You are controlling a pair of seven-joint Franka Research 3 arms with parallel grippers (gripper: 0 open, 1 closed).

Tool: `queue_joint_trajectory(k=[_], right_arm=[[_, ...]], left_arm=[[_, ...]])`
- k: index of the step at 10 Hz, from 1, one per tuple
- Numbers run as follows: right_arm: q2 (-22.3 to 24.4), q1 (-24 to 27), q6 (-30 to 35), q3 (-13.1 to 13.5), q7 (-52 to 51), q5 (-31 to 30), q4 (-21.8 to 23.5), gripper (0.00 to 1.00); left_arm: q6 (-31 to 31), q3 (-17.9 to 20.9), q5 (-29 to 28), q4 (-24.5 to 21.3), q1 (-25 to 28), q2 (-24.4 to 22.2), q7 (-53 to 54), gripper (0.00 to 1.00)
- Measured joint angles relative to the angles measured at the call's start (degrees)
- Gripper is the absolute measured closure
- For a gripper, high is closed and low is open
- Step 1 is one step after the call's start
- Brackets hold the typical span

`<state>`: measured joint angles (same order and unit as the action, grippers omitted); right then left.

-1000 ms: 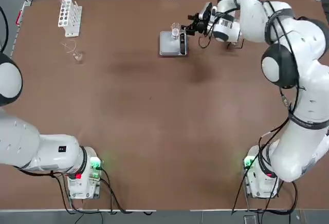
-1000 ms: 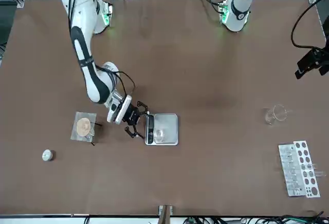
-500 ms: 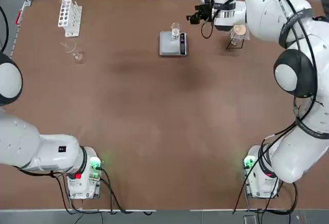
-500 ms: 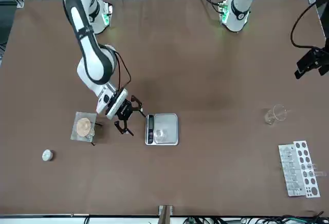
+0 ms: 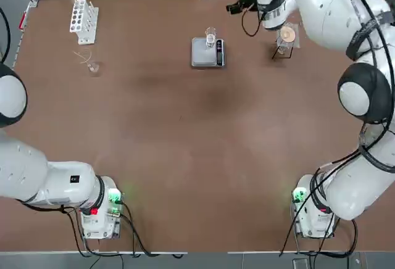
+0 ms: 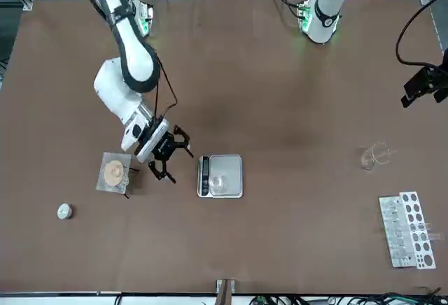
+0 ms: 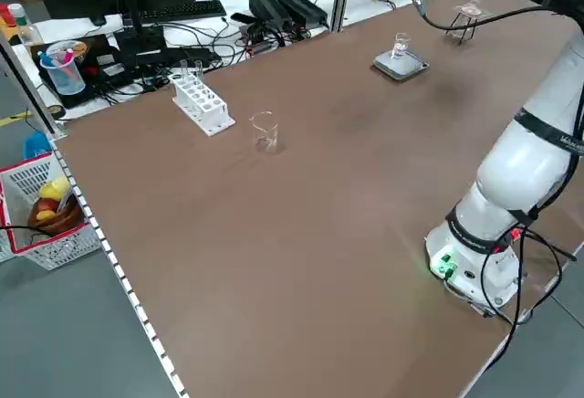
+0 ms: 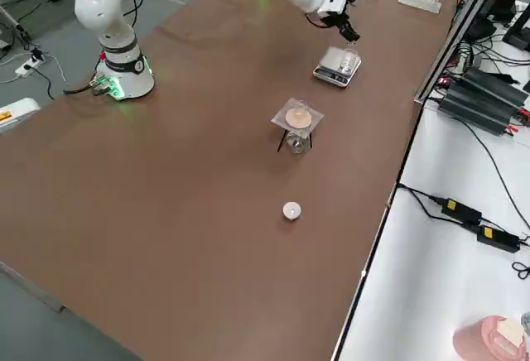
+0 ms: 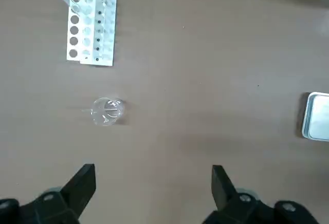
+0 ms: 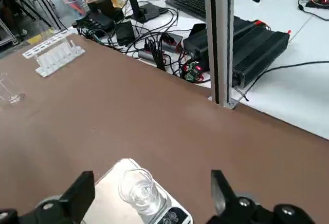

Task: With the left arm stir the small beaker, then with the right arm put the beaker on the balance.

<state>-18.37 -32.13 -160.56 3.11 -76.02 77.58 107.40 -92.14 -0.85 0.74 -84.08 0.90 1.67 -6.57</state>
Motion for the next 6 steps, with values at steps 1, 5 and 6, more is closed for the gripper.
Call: queue_joint_trajectory(k=[1, 5, 6], right_arm=[[0.99, 0.11, 2.19, 0.41, 11.06, -9.39, -0.04, 0.0], [5.0, 0.33, 16.99, 5.19, 41.32, -30.24, -0.48, 0.0], [5.67, 0.49, 21.45, 6.25, 48.5, -36.12, -1.47, 0.0]], left_arm=[[0.0, 0.0, 0.0, 0.0, 0.0, 0.0, 0.0, 0.0], [0.0, -0.01, 0.0, 0.0, 0.0, 0.0, 0.0, 0.0], [0.0, -0.01, 0.0, 0.0, 0.0, 0.0, 0.0, 0.01]])
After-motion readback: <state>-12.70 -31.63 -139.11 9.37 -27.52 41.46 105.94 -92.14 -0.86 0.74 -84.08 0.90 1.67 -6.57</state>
